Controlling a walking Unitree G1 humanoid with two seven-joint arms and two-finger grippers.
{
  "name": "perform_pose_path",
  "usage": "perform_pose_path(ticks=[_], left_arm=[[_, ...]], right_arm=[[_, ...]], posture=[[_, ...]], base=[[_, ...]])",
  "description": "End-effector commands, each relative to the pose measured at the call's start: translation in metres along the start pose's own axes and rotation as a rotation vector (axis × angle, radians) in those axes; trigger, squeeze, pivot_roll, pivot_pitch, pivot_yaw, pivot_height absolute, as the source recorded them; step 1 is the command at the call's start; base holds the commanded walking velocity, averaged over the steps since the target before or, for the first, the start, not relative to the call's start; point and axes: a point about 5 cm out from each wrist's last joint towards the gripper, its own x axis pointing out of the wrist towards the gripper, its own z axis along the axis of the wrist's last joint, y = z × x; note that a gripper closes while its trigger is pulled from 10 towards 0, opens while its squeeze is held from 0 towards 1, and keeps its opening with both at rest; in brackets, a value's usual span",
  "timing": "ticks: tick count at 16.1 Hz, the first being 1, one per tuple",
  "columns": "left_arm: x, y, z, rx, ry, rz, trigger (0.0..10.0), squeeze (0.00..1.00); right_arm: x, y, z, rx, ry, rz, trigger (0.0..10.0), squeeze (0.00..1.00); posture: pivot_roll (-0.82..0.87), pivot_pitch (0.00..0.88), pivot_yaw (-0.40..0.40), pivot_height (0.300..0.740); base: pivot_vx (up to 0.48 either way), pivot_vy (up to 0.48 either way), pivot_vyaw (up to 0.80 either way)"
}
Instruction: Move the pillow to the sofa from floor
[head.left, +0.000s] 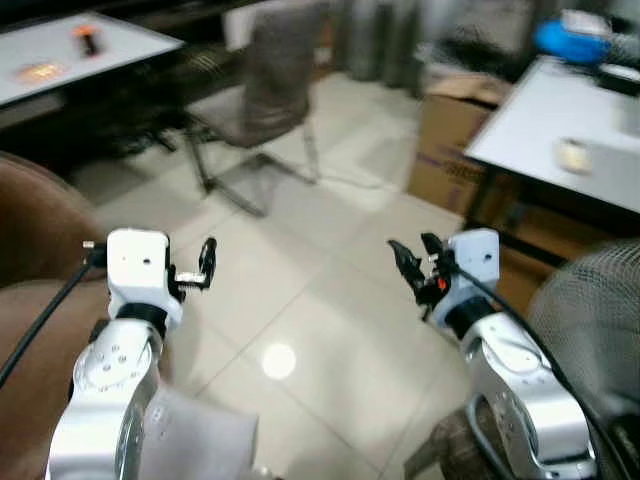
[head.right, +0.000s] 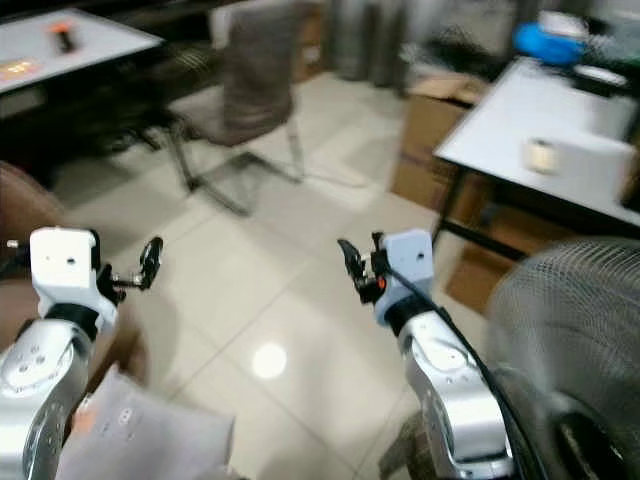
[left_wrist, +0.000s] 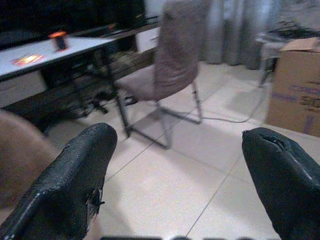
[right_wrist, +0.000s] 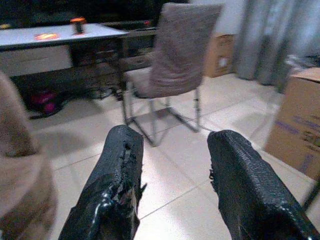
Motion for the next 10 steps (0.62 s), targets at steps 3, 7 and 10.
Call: perform_pose_path(ticks=[3, 7, 10], left_arm=[[0.001, 0.001, 0.004, 0.045, -0.024, -0.002, 10.0, 0.0], [-0.001, -0.001, 0.001, 0.042, -0.016, -0.002, 10.0, 0.0], [0.0, 0.002, -0.005, 0.041, 0.012, 0.004, 10.0, 0.0]], right_arm=[[0.002, 0.001, -0.001, 0.006, -0.006, -0.003, 10.0, 0.0], [0.002, -0.002, -0.005, 0.013, 0.009, -0.024, 10.0, 0.0], [0.001, -0.008, -0.01, 0.022, 0.036, -0.081, 10.0, 0.0]], posture=[[-0.01, 0.0, 0.025, 0.74], [-0.01, 0.0, 0.026, 0.74], [-0.02, 0.0, 0.03, 0.74]], base=[[0.0, 0.0, 0.8], [0.0, 0.0, 0.8], [0.0, 0.0, 0.53]])
